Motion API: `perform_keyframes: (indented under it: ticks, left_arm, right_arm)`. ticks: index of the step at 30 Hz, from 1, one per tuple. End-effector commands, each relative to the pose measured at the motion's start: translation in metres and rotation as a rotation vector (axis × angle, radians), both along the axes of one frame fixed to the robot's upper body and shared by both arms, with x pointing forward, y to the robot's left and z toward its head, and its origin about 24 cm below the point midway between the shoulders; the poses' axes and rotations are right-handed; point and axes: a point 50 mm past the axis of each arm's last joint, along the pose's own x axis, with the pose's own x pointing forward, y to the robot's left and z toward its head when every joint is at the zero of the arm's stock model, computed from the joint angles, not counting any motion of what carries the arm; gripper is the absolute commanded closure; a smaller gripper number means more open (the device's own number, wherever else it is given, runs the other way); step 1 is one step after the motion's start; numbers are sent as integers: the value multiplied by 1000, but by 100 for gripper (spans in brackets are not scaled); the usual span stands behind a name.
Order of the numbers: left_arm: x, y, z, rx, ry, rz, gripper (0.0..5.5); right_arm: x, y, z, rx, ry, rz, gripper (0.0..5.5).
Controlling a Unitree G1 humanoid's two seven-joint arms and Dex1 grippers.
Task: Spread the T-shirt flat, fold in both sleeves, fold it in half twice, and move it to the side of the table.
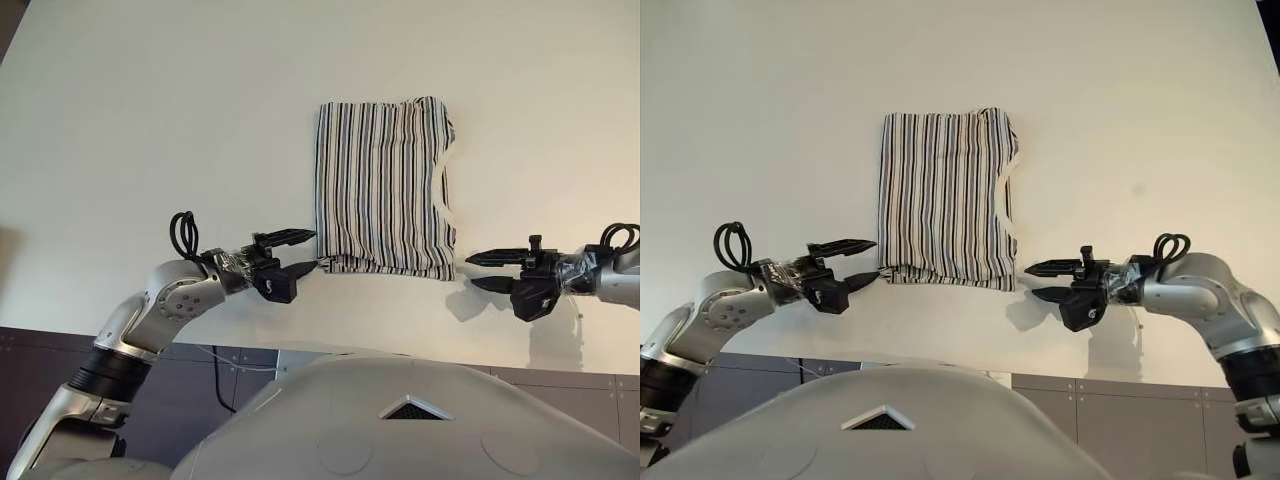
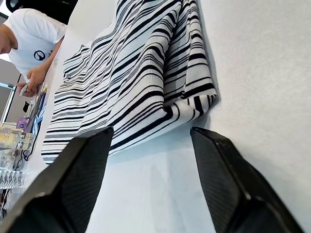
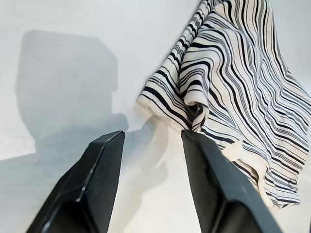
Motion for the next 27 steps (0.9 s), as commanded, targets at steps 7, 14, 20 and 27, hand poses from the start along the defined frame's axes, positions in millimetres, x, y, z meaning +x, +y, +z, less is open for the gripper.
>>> perform_keyframes:
  ticks: [7,14,20,27]
  left_arm:
    - [-2,8,-25,225,91,-162,253]
    - [2,15,-29,254,89,-204,262]
    - [6,15,-29,258,89,-242,375]
    - [4,15,-31,263,103,-263,493]
  right_arm:
    - [12,25,-19,38,-62,5,335]
    - [8,27,-23,64,-62,9,335]
    - [2,35,-28,100,-46,12,428]
    - [2,33,-35,98,-40,-41,540]
